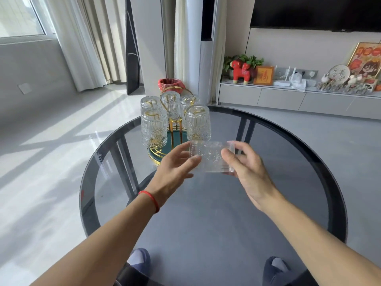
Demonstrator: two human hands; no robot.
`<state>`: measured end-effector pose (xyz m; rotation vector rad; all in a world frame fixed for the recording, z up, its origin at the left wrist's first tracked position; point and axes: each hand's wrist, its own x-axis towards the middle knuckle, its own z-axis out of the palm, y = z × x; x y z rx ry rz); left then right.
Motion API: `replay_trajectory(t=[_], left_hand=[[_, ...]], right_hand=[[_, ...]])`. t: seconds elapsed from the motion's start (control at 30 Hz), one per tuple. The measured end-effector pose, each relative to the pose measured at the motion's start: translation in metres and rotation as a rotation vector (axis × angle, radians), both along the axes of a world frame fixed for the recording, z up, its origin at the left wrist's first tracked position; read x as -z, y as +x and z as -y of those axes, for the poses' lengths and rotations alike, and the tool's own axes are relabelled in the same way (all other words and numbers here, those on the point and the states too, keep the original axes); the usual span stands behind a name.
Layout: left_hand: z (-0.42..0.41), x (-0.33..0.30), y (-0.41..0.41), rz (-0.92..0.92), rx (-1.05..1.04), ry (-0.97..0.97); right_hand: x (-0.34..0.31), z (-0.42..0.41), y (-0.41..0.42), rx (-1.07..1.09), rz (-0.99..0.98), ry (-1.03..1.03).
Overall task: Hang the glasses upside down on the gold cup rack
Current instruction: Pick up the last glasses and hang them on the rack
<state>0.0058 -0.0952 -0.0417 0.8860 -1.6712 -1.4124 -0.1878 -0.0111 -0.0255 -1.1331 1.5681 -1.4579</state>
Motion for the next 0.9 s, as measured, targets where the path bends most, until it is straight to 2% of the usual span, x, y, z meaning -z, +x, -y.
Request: replay_trajectory(t=[0.07,0.17,0.3,0.47,0.63,0.9], left_hand=[[0.009,0.007,0.012,0.288,-0.083,-0.264],[0.017,0.025,0.022,0.725,-0.026,-0.556],[0.021,0.043,0.023,0.933,0.063,-0.587],[0.022,0.047,0.023,0.992,0.030,-0.646],[0.023,0.047,0.018,0.926,-0.041,-0.707],[0.024,0.051,0.012,0.966,-0.050,-0.746]], right_hand=[[-0.015,0.009,0.007,0.119,-0.212,-0.119],[-0.035,0.026,0.019,0.187,-0.377,-0.299],[-0.064,0.050,0.041,0.201,-0.507,-0.395],[-0.083,0.074,0.061,0.178,-0.776,-0.385],[-0.089,0.089,0.065,0.136,-0.852,-0.322],[-0.068,0.121,0.071,0.056,-1.040,-0.231]])
